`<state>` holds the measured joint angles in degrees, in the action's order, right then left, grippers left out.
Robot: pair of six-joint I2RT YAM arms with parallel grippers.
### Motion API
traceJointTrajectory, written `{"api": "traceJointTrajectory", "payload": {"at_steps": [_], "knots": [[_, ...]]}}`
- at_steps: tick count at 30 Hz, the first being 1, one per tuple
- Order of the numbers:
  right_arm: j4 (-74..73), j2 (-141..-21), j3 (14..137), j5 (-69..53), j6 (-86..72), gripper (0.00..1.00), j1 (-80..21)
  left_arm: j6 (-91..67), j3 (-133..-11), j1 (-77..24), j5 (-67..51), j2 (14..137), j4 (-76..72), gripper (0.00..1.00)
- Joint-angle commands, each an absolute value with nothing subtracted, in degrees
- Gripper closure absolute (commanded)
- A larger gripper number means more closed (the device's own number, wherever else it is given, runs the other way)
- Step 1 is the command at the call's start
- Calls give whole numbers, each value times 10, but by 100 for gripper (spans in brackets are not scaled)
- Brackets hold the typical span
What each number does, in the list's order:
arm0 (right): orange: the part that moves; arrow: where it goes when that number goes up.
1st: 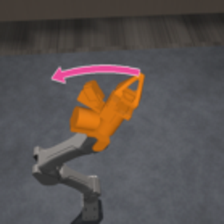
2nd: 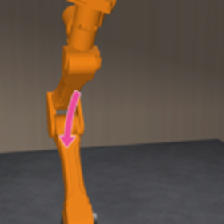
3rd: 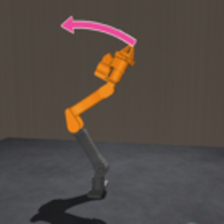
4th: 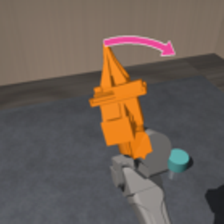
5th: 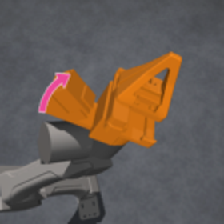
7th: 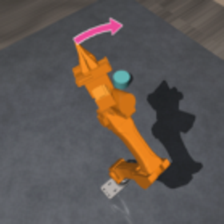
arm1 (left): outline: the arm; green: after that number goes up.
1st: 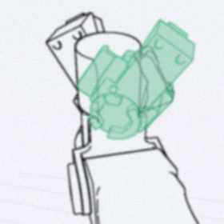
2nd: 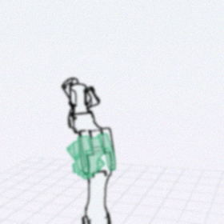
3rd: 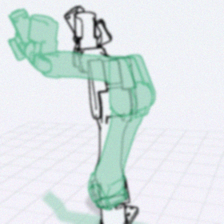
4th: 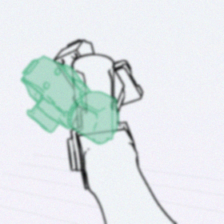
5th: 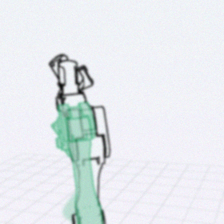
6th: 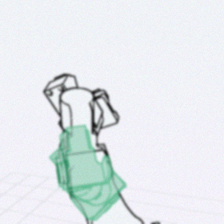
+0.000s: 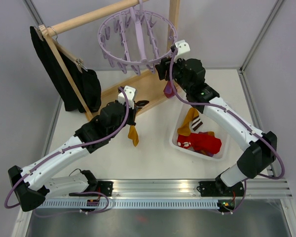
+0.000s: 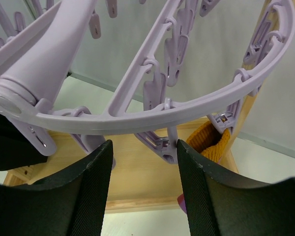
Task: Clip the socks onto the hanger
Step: Open the clamp at the hanger.
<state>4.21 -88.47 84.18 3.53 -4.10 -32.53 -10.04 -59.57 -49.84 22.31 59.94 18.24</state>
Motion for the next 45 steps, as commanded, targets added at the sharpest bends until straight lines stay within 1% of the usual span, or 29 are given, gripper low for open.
{"api": "traceJointTrajectory", "payload": {"at_steps": [1, 19, 27, 32, 35, 36, 39, 42, 45], "knots": [[75, -896, 856, 67, -27, 39, -331, -109, -603, -495, 217, 597, 167, 98], [112, -919, 870, 97, -23, 40, -336, -101, -605, -495, 219, 598, 167, 98], [103, -930, 891, 98, -15, 41, -342, -101, -605, -495, 217, 599, 167, 98], [97, -935, 901, 101, -12, 45, -345, -101, -604, -495, 217, 599, 168, 98], [95, -935, 902, 103, -11, 54, -345, -102, -604, -495, 217, 598, 168, 98], [95, -935, 902, 103, -11, 54, -346, -102, -603, -495, 217, 598, 167, 98], [91, -933, 899, 107, -15, 59, -348, -103, -603, -495, 217, 598, 167, 98], [86, -932, 899, 113, -23, 63, -349, -104, -604, -495, 216, 599, 163, 98], [73, -927, 900, 121, -32, 70, -350, -105, -617, -495, 213, 610, 161, 98]]}}
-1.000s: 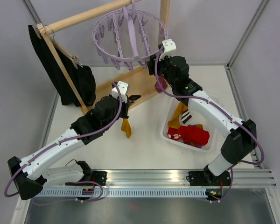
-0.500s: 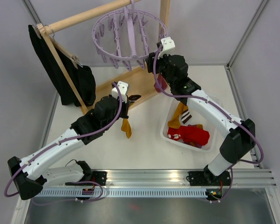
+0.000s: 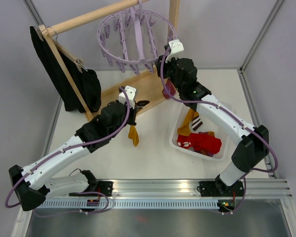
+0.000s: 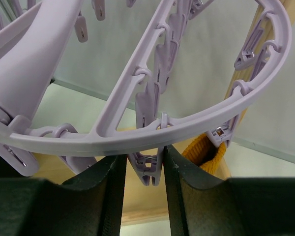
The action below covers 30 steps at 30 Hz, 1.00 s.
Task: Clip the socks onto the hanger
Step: Open the clamp at the hanger.
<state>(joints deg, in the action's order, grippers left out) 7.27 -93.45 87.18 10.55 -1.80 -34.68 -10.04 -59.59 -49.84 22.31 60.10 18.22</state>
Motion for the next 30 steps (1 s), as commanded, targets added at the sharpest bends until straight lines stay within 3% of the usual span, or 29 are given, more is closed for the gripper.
{"api": "traceJointTrajectory", "payload": {"at_steps": [1, 13, 30], "knots": [[71, -927, 898, 122, -35, 72, -351, -105, -620, -495, 211, 613, 159, 98], [2, -914, 928, 135, -105, 99, -351, -115, -661, -495, 197, 707, 48, 98], [-68, -919, 986, 122, -141, 100, -351, -136, -703, -473, 283, 826, -97, 98]]}}
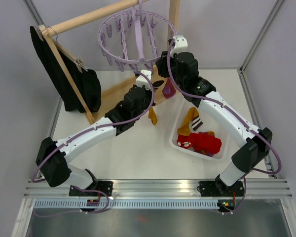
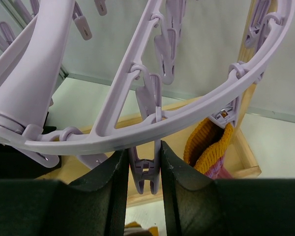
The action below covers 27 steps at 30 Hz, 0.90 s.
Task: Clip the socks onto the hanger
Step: Open the clamp at the hanger.
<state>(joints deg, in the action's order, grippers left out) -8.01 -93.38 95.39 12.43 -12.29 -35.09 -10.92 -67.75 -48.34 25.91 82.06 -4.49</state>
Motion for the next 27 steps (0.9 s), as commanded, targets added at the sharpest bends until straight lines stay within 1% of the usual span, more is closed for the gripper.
{"api": "traceJointTrajectory", "payload": {"at_steps": [1, 12, 27], "knots": [[-69, -920, 987, 120, -141, 100, -351, -141, -703, -464, 278, 827, -100, 98], [-81, -934, 1013, 115, -149, 100, -352, -167, -714, -435, 243, 843, -95, 98], [-91, -929, 1009, 116, -149, 100, -356, -191, -721, -433, 230, 853, -114, 98]]}}
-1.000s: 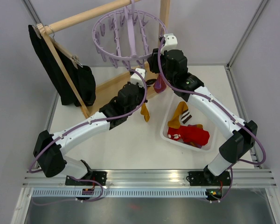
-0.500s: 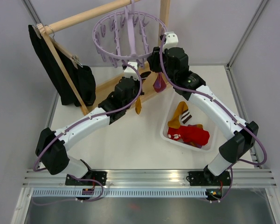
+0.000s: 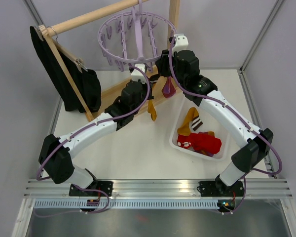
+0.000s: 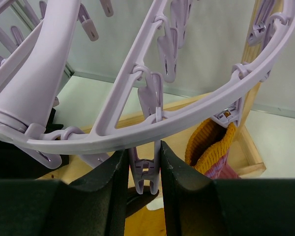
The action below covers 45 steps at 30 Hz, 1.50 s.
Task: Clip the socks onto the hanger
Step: Open the clamp at the hanger, then clamp the sock onto the hanger.
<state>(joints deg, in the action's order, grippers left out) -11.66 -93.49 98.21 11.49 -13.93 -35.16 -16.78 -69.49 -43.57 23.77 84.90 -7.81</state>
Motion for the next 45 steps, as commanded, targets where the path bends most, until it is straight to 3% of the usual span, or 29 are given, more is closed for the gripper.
{"api": "traceJointTrajectory", "payload": {"at_steps": [1, 45], "knots": [[-91, -930, 1009, 115, -149, 100, -356, -192, -720, -433, 231, 853, -117, 98], [-112, -953, 1033, 155, -136, 100, -374, -223, -695, -419, 248, 853, -164, 98]]}}
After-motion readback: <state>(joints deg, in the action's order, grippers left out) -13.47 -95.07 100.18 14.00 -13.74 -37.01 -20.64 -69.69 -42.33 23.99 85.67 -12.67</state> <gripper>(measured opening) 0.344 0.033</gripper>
